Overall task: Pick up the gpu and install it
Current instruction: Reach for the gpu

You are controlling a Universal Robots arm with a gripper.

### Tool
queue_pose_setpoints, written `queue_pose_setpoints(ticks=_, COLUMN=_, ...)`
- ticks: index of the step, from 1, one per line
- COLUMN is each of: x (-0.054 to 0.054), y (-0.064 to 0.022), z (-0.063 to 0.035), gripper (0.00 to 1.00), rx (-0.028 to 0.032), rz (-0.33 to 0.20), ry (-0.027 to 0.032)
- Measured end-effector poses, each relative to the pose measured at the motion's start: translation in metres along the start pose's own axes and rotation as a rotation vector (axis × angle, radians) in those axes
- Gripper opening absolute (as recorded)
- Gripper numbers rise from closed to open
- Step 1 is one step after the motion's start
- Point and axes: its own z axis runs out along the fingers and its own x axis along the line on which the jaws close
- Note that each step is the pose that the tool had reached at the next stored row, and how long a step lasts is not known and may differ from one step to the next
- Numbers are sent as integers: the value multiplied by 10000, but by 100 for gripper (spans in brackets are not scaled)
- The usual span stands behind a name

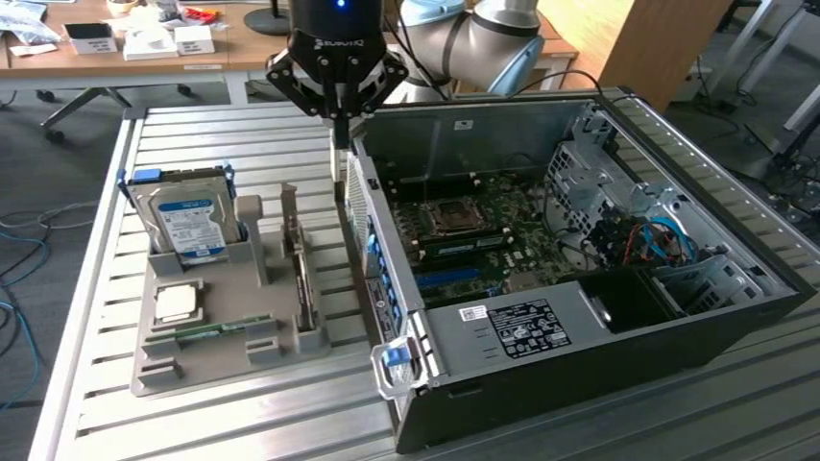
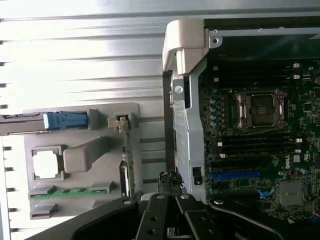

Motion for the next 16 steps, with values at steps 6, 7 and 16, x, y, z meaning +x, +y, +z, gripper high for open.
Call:
queue_pose_setpoints(ticks=6, x=114, y=-8, z=-3, gripper=11, rx=-1, rz=1, ry=0)
queue_pose_setpoints(ticks=7, x=132, y=-10, z=-3, gripper=11, rx=-1, rz=1, ry=0)
queue_pose_setpoints(ticks=16, x=287, y=-21, z=-8, gripper=11, rx=0, rz=0, ry=0)
